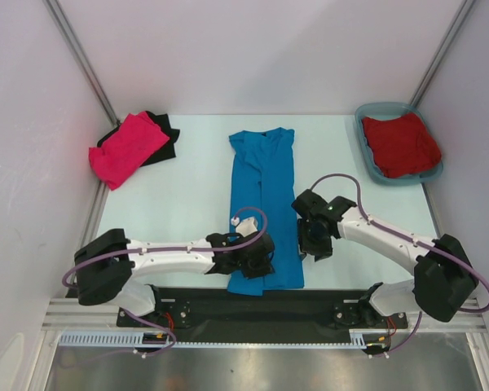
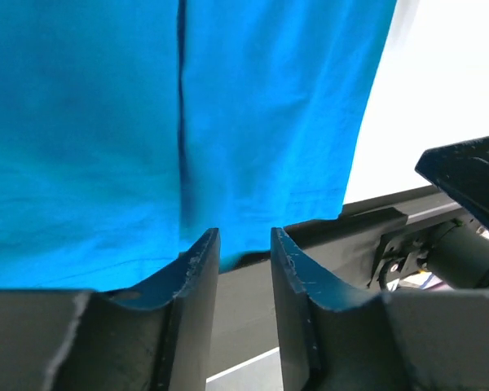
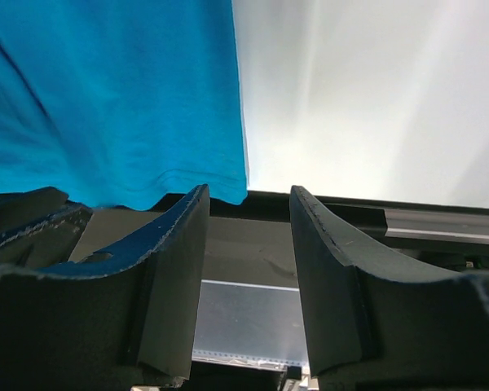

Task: Fold and stack the t-shirts
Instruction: Fold the tshirt

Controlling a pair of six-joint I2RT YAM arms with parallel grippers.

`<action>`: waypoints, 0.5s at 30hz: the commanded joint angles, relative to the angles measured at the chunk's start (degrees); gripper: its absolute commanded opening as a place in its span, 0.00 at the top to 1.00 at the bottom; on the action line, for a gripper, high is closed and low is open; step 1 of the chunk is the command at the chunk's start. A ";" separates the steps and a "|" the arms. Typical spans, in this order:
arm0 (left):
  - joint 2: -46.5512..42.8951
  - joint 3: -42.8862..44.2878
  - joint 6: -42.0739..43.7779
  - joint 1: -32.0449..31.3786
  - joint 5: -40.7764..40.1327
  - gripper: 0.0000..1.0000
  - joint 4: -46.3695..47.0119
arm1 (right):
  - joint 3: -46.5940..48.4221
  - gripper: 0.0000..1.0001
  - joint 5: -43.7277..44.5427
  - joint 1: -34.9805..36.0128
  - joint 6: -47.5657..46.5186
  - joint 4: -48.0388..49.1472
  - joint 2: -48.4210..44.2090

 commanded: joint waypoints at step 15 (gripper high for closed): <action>-11.13 3.84 2.28 0.74 -14.39 0.66 -18.15 | 6.13 0.50 3.42 -0.10 -0.11 1.31 4.61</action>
